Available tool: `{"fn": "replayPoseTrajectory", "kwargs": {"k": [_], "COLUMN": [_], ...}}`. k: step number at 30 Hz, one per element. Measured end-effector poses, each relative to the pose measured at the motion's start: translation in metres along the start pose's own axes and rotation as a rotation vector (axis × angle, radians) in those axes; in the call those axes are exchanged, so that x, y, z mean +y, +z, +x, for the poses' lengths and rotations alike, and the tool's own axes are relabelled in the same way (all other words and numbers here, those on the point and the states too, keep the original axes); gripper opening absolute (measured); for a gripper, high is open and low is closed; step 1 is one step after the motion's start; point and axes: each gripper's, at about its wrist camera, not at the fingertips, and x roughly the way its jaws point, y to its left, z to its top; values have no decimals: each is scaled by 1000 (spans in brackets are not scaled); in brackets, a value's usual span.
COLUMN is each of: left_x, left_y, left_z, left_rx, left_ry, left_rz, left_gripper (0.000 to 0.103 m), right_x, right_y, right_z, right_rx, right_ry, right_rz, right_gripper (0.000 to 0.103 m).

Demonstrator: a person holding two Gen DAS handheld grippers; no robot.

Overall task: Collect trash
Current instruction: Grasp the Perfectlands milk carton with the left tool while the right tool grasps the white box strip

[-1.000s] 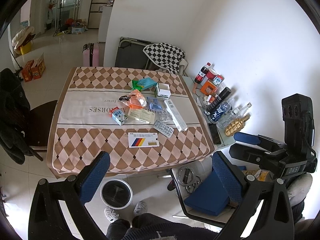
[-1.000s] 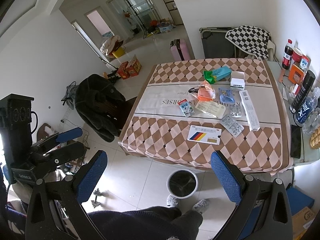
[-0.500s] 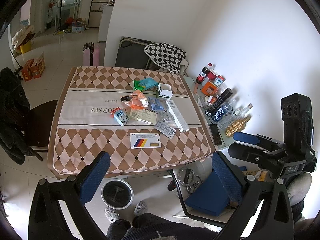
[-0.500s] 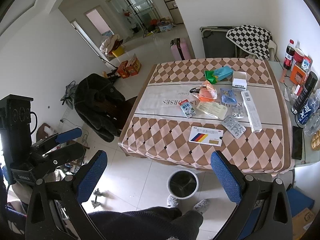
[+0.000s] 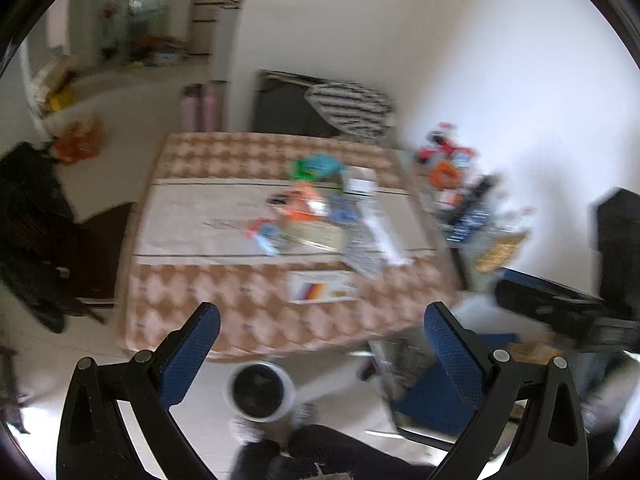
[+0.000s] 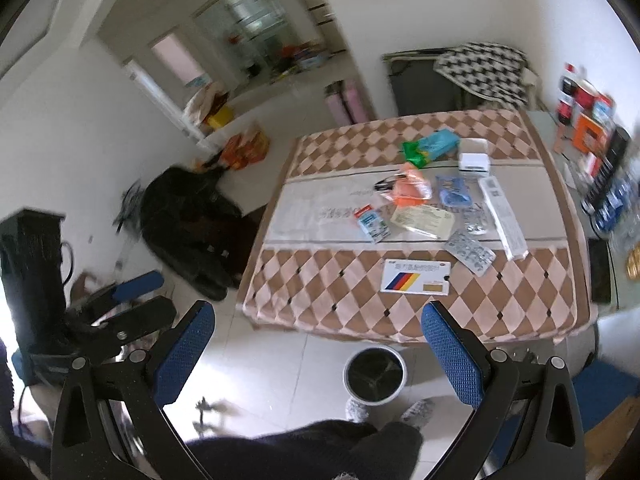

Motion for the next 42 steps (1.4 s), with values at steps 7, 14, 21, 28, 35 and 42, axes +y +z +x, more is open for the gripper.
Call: {"fn": "replayPoseTrajectory", "kwargs": {"k": [7,14,21,28,35,42], "left_x": [28,52,79,104,101,69], "left_y": [27,60,70,64,62,79], "left_z": [113,266,399,445,464,453], "left_rx": [113,289,485,527,544,519], "left_ry": [182,291,336,334,325,358], "left_rz": [-56,-216,-383,-562,-575,-446], "left_gripper": [103,103,98,90,50,49], "right_x": [-76,-205,-304,-339,-347,-348], "right_y": [32,92,126,127,129,125], "right_z": [69,170,310,382,397,373], "right_rx": [-18,89,352,497,500,472], "right_ry": [-269,-452,-500,-473,-418,-394], "right_rz": [212,267,217,173,175,228], "right_gripper": [103,103,98,96,79,52]}}
